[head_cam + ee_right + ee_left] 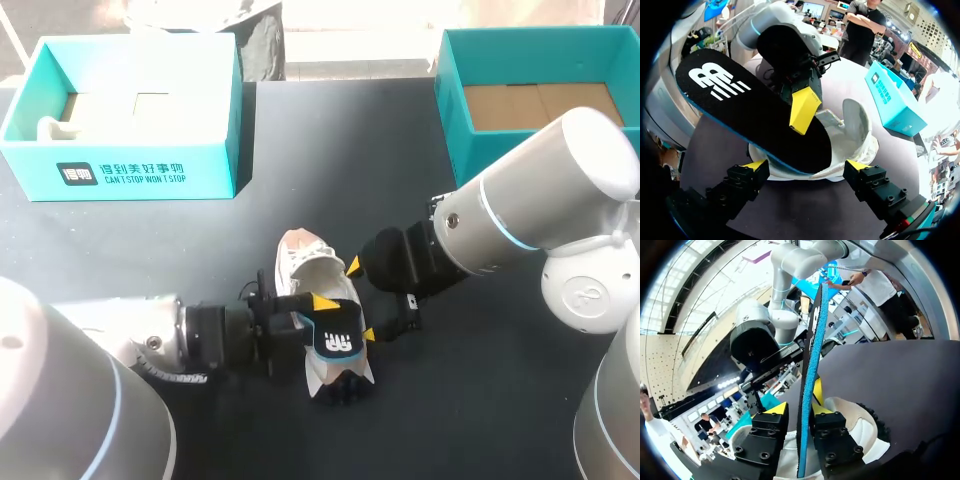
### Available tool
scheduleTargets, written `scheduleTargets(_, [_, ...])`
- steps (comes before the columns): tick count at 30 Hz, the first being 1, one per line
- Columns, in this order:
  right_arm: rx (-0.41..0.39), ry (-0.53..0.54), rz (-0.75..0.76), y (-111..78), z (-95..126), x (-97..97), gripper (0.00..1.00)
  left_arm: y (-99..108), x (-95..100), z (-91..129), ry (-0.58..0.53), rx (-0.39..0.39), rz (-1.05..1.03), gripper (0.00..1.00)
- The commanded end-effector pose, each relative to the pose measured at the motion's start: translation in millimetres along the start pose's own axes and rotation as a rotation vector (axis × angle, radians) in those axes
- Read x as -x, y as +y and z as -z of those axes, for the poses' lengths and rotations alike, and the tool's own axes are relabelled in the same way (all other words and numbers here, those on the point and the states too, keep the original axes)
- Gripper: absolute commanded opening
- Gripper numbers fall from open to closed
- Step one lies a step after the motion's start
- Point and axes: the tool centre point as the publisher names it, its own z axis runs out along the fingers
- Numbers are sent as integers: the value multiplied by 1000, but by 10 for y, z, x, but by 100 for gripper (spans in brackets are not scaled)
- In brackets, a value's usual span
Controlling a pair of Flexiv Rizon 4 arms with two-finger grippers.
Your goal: Take the shoe out of the shoebox, open the shoe tongue, remove and reinsert the insole, then place the shoe into the shoebox
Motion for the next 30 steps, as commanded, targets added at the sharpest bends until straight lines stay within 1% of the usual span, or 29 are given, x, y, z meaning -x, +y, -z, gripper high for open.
scheduleTargets(1, [-1, -3, 1, 3, -19, -15, 100, -76, -79, 93, -6, 4, 5, 17])
scheduleTargets(4, [-1, -3, 1, 3, -19, -15, 100, -44, -135, 65, 4, 6, 12, 6])
scheduleTargets(5, [-1, -3, 1, 3, -19, -15, 100, -36, -141, 58, 5, 6, 13, 0])
scheduleTargets(10, [-1, -3, 1, 3, -19, -15, 100, 47, -161, 19, 6, 14, 2, 0])
scheduleTargets(15, [-1, -3, 1, 3, -19, -15, 100, 246, -148, -9, 22, 39, -34, 0])
scheduleTargets(25, [-1, -3, 1, 3, -19, -15, 100, 542, -55, 44, 9, 87, -50, 0])
scheduleTargets(28, [-1, -3, 1, 3, -19, -15, 100, 593, -54, 32, 7, 99, -49, 0])
scheduleTargets(30, [-1, -3, 1, 3, -19, -15, 100, 575, -45, 36, -2, 101, -43, 0])
